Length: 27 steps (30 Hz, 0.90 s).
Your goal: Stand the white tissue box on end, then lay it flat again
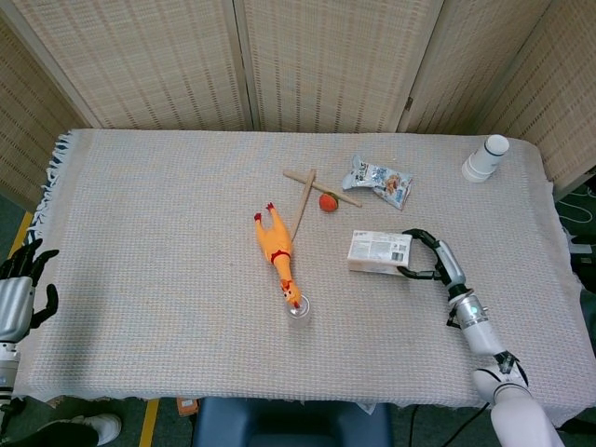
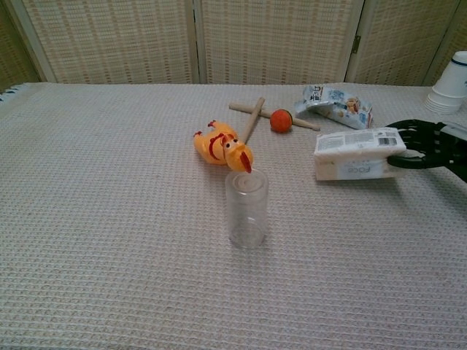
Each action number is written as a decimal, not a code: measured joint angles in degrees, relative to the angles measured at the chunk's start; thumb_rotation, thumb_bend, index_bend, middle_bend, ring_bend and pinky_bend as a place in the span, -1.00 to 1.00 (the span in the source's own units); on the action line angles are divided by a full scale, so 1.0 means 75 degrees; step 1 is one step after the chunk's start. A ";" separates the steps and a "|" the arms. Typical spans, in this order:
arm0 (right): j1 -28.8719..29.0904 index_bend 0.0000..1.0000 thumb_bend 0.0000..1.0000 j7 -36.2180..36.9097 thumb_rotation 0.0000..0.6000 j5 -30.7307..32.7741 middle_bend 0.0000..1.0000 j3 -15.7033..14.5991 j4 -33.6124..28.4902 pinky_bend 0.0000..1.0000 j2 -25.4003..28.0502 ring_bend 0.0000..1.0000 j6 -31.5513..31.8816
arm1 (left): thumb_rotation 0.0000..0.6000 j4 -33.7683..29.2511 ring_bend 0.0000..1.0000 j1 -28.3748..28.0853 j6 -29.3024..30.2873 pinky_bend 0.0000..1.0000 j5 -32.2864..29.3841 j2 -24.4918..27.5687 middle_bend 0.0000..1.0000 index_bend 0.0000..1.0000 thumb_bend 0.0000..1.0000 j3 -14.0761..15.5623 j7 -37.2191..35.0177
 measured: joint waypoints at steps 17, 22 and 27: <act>0.0189 -0.44 -0.28 -0.0231 1.00 -0.0129 -0.18 -0.0152 0.0284 -1.00 -0.0183 -0.60 -0.0315 | 1.00 0.0094 -1.00 -0.0085 -0.0159 -0.72 -0.0159 -0.0086 -1.00 -0.66 0.25 -0.0004 0.0138; 0.0247 -0.88 -0.66 -0.0598 1.00 -0.0312 -0.72 -0.0349 0.0280 -1.00 -0.0082 -0.98 -0.0485 | 1.00 0.0079 -1.00 -0.0088 -0.0170 -0.72 -0.0181 -0.0087 -1.00 -0.66 0.25 0.0000 0.0155; 0.0322 -0.99 -0.84 -0.0660 1.00 -0.0415 -0.99 -0.0453 0.0142 -1.00 0.0101 -1.00 -0.0482 | 1.00 0.0059 -1.00 -0.0093 -0.0174 -0.72 -0.0164 -0.0074 -1.00 -0.66 0.25 0.0008 0.0159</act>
